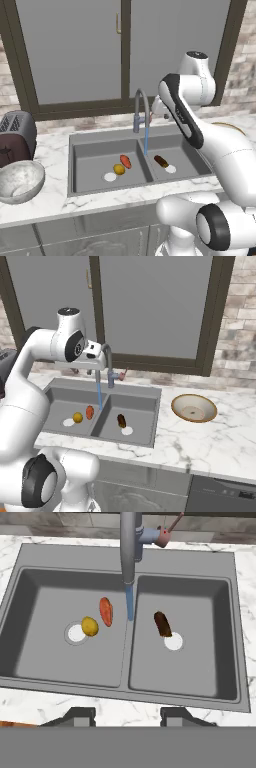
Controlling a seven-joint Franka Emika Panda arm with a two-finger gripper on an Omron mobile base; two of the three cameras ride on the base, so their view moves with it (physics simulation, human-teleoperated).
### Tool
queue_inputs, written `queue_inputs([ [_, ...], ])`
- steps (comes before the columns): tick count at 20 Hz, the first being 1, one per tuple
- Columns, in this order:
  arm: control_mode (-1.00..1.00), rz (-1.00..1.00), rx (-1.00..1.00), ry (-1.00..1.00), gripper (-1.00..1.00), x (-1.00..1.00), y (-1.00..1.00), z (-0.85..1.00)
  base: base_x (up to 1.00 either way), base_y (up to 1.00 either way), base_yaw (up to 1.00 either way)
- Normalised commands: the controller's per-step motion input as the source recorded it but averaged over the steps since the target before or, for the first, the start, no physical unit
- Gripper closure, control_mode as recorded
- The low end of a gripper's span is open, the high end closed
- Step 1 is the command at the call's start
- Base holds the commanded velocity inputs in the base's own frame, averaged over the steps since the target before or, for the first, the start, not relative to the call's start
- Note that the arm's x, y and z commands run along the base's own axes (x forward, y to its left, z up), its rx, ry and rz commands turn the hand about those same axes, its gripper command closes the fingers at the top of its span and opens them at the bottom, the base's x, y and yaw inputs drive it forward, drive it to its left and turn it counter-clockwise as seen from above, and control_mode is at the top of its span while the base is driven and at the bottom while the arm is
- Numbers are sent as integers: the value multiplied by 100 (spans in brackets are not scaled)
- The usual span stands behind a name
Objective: Pick the sweet potatos from the sink and place them in one bowl. Place the lemon in the other bowl. Then turn off the sink faucet.
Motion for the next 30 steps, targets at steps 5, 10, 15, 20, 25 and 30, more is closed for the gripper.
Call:
queue_inputs([
  [5,-100,0,1,-1,-100,0,0,0,0,0,0],
  [10,-100,0,0,-2,-100,0,25,-4,0,0,0],
  [15,-100,0,0,-4,-100,0,30,-9,0,0,0],
  [20,-100,2,0,-1,-100,-1,23,-24,0,0,0],
  [25,-100,2,0,0,-100,0,16,-37,0,0,0],
  [30,-100,0,0,0,-100,0,19,-36,0,0,0],
])
